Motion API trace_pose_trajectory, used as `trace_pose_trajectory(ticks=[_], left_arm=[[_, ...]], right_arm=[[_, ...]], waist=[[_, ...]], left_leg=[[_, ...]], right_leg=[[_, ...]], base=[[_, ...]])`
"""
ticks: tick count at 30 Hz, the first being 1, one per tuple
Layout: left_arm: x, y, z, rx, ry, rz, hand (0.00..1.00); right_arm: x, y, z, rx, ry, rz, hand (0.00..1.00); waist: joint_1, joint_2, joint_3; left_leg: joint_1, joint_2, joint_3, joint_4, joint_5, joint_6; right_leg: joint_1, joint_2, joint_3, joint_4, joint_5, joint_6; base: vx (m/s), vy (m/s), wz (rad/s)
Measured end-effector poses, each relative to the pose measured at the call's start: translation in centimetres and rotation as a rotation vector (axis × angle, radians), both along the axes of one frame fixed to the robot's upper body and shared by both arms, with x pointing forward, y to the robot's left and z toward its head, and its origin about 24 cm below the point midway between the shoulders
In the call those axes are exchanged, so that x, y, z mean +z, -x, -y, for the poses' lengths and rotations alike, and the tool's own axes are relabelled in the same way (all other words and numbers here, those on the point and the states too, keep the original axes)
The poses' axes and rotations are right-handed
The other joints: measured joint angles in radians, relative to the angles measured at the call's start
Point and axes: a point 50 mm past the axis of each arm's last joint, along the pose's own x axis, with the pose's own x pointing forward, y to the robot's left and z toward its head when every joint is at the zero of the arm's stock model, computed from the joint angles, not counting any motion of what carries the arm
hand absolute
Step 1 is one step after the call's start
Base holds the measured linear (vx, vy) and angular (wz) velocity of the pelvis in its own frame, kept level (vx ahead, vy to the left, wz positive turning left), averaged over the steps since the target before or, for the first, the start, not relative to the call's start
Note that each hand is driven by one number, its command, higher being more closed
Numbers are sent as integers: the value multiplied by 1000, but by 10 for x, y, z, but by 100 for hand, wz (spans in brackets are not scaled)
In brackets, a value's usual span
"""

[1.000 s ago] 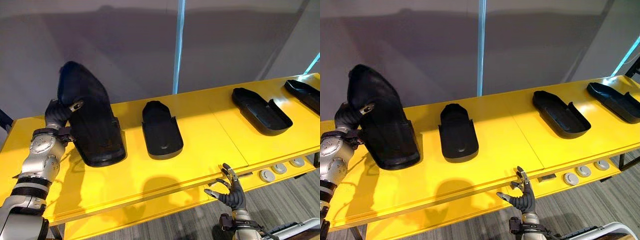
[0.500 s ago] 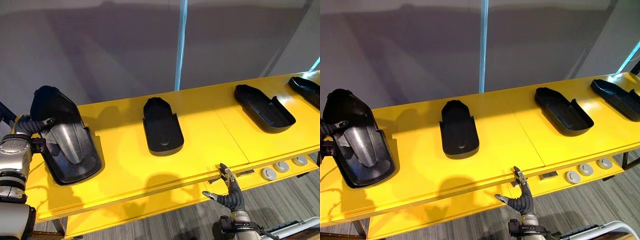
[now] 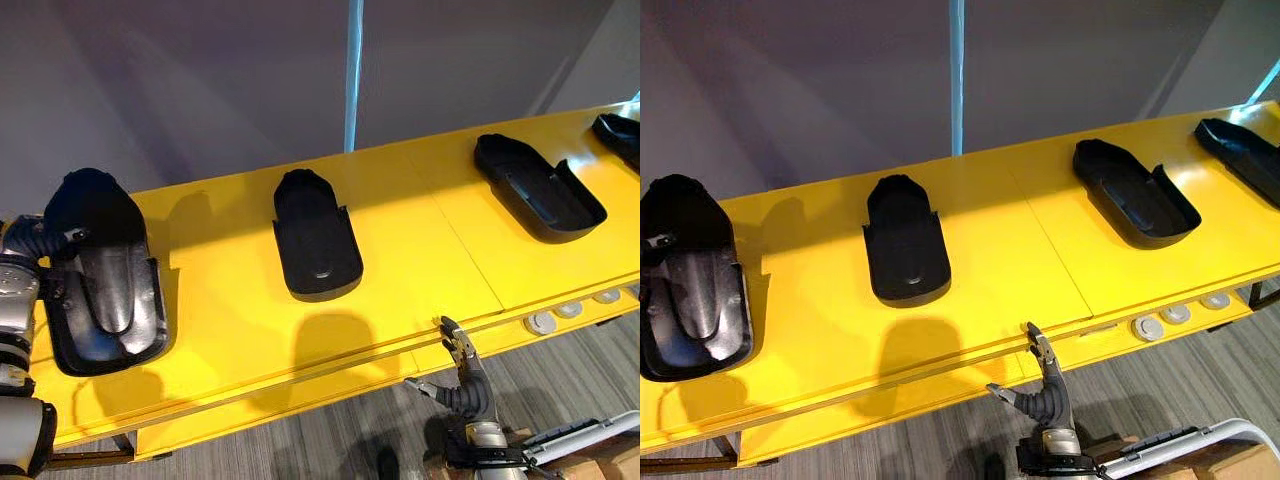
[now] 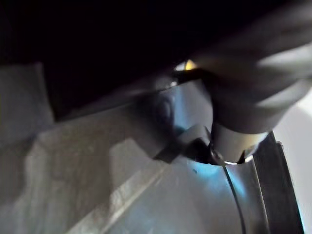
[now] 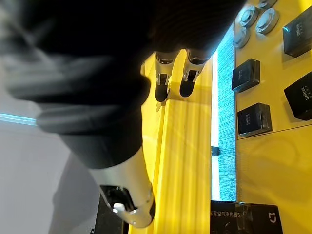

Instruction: Walk over and take plastic housings, then place them on the shelf

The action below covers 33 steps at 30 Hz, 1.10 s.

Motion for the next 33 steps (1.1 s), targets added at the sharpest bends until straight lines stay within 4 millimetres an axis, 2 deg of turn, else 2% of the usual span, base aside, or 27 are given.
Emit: trace_pose_trajectory(ticks=[4, 5, 7, 9, 16, 22, 24, 27, 28, 30, 33], left_arm=[[5, 13, -15, 68, -19, -9, 100], [4, 14, -17, 74, -21, -15, 0], [1, 16, -19, 93, -31, -32, 0], [-3, 21, -24, 135, -44, -53, 0], [-4, 27, -31, 191, -46, -40, 0], [-5, 27, -30, 200, -31, -22, 0], [-1, 17, -20, 163, -31, 26, 0], [16, -6, 12, 35, -15, 176, 0], [34, -14, 38, -99, -18, 304, 0], [48, -14, 60, -209, -27, 408, 0], [76, 2, 81, -285, -17, 663, 0]], right_arm=[[4, 12, 1, -15, -9, 17, 0], [0, 14, 1, -21, -11, -10, 0], [-23, 22, 3, -37, -15, -137, 0], [-32, 28, 3, -42, -22, -197, 0], [-33, 28, -8, -21, -60, -197, 0], [-33, 29, -8, -26, -66, -199, 0], [-34, 29, -8, -27, -65, -203, 0], [-36, 29, -8, -31, -63, -215, 0], [-38, 29, -7, -34, -63, -223, 0], [-38, 29, -6, -41, -61, -224, 0], [-38, 29, 2, -73, -50, -222, 0]], waist=[[4, -15, 20], [2, -18, 23], [-5, -24, 38], [-17, -25, 55], [-29, -34, 61], [-29, -37, 62], [-28, -37, 63], [-23, -37, 63], [-19, -38, 62], [-13, -38, 62], [-6, -37, 57]], left_leg=[[-27, 7, 31, -3, 0, 0], [-27, 7, 32, -3, 0, 0], [-28, 8, 32, -3, 0, 0], [-29, 8, 32, -3, -1, -1], [-31, 19, 32, 2, -4, -7], [-23, 24, 28, 8, -5, -7], [-18, 24, 16, 12, -5, -7], [-18, 24, -8, 15, -5, -7], [-11, 23, -24, 15, -5, -7], [9, 21, -29, 15, -5, -7], [48, 17, -43, 1, -5, -7]], right_leg=[[-37, 11, 30, -18, 21, -5], [-37, 12, 33, -21, 22, -6], [-37, 13, 37, -25, 23, -6], [-38, 13, 45, -29, 23, -6], [-44, 21, 54, -30, 23, -6], [-31, 24, 52, -30, 23, -7], [-19, 22, 46, -30, 23, -7], [-4, 18, 23, -30, 23, -7], [11, 17, 10, -30, 23, -7], [35, 14, 4, -30, 21, -6], [74, 16, -8, -30, 18, -5]], base=[[2, -7, -25], [16, -5, -16], [21, -1, -8], [15, 5, -9], [1, -4, -5], [-17, -4, 2], [-58, -1, 15], [-77, 6, 23], [-85, 14, 22], [-85, 17, 15], [-79, 9, 10]])
